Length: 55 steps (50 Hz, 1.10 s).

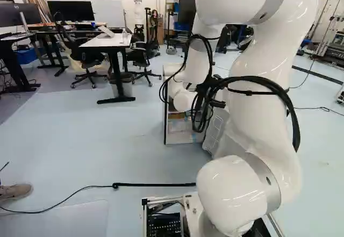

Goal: Open the fridge door

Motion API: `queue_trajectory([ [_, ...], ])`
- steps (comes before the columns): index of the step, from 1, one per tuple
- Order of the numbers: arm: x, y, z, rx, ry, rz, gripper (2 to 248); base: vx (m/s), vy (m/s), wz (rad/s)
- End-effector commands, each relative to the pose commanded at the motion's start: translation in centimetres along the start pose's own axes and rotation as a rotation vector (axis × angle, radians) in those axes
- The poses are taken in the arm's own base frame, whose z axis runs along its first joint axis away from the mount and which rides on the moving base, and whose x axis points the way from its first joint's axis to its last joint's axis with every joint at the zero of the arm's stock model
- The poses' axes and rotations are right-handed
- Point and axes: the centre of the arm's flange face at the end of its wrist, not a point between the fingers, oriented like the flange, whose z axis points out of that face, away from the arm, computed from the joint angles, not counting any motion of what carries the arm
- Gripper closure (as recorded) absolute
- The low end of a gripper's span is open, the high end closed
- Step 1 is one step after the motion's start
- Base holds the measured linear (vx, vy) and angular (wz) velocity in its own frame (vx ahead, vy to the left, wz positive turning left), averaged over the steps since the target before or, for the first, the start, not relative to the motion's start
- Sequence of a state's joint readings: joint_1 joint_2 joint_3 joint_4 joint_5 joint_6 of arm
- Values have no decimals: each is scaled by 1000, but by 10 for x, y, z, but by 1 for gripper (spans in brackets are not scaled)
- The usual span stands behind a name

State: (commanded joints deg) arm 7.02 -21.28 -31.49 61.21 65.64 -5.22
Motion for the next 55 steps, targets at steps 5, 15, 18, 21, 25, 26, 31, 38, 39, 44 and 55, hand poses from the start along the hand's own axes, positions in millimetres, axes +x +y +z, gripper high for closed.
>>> queue_trajectory([
  [5,2,1,-1,14,-1,-2,3,0,0,0],
  [15,6,4,-5,49,-4,-9,3,0,0,0],
  [18,7,5,-6,62,-5,-11,3,0,0,0],
  [21,9,6,-8,75,-6,-14,3,0,0,0],
  [25,11,7,-10,94,-7,-18,3,0,0,0],
  [26,11,8,-10,99,-8,-19,3,0,0,0],
  [31,14,10,-13,125,-10,-25,3,0,0,0],
  [38,18,13,-18,165,-13,-34,3,0,0,0],
  [39,19,14,-18,171,-13,-36,3,0,0,0],
  [44,21,17,-22,203,-15,-44,3,0,0,0],
  [55,28,24,-32,280,-20,-67,3,0,0,0],
])
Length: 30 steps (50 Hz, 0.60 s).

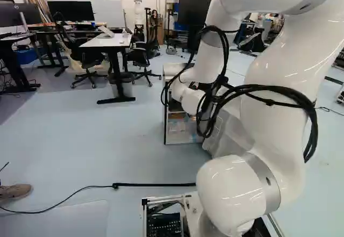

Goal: Open the fridge door

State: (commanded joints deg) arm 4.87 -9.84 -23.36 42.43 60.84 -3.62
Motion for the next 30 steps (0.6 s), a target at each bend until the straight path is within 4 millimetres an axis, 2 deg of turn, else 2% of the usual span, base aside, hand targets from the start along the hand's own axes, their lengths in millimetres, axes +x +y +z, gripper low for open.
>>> queue_trajectory([
  [30,9,17,-43,247,-15,-98,3,0,0,0],
])
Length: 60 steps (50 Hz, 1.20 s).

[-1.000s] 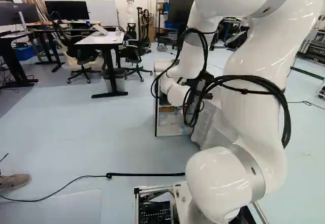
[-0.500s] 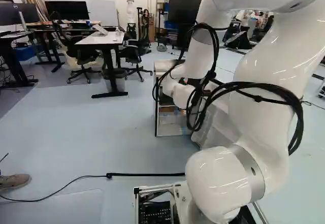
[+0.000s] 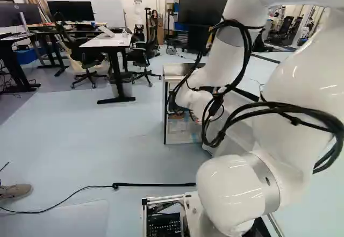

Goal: Open the fridge door

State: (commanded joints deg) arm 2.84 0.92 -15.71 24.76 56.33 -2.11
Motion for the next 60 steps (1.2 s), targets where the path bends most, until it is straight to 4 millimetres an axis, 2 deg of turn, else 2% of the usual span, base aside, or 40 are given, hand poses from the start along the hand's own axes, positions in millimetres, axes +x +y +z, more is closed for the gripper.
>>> queue_trajectory([
  [30,-6,6,-39,181,-14,-102,3,0,0,0],
  [60,-13,9,-62,280,-22,-171,3,0,0,0],
])
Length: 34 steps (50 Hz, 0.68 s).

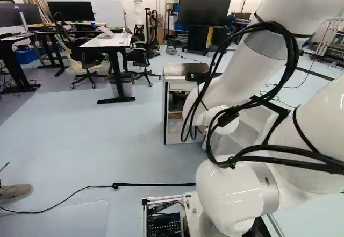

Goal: Open the fridge door

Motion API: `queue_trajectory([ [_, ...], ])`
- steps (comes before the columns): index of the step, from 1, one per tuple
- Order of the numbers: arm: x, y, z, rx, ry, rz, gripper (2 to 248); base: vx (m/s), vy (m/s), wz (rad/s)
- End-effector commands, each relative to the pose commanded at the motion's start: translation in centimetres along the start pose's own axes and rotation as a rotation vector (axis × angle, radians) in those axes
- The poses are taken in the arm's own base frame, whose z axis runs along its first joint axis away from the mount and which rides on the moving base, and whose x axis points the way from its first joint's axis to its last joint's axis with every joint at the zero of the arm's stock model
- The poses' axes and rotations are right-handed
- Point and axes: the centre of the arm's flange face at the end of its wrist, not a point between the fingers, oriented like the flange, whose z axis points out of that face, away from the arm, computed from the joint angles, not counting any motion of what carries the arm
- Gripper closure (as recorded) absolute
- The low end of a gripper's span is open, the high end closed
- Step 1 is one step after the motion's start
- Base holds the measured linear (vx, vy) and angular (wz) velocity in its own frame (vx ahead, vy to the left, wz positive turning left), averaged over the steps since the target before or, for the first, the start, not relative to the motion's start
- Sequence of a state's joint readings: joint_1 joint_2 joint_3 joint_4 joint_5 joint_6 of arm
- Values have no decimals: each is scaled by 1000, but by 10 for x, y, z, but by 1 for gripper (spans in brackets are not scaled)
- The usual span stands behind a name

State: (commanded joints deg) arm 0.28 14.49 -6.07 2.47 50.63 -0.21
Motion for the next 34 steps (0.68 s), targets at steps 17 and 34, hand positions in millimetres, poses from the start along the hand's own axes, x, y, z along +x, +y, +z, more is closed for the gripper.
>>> queue_trajectory([
  [17,-3,-1,-6,24,-3,-19,3,0,0,0],
  [34,-3,-1,-7,29,-3,-22,3,0,0,0],
])
